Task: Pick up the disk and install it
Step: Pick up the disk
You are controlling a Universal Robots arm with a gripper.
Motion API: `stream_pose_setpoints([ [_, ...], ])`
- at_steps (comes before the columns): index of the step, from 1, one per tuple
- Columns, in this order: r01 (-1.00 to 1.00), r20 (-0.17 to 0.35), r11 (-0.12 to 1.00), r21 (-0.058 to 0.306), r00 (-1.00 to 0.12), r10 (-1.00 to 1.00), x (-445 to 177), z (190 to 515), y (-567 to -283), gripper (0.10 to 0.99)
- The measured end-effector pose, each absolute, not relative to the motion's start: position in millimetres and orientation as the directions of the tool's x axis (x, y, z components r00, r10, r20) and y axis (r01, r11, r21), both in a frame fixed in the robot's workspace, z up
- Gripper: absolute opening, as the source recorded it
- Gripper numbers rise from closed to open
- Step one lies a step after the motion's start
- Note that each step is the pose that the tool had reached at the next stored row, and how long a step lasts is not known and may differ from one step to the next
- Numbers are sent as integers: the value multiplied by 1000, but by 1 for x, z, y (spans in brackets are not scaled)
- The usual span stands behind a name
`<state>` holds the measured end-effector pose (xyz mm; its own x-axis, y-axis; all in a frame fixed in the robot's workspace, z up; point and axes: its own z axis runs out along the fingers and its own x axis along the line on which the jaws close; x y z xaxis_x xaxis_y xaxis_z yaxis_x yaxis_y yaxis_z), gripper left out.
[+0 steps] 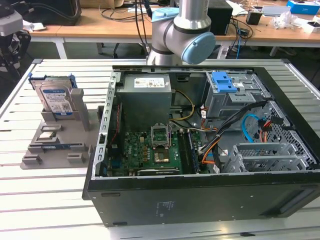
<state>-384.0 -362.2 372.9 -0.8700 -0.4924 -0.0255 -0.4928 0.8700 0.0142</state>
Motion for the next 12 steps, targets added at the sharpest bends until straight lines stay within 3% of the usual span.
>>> stream_pose_setpoints([
  [12,-614,-26,789,14,-789,-614,-384,373,-362,106],
])
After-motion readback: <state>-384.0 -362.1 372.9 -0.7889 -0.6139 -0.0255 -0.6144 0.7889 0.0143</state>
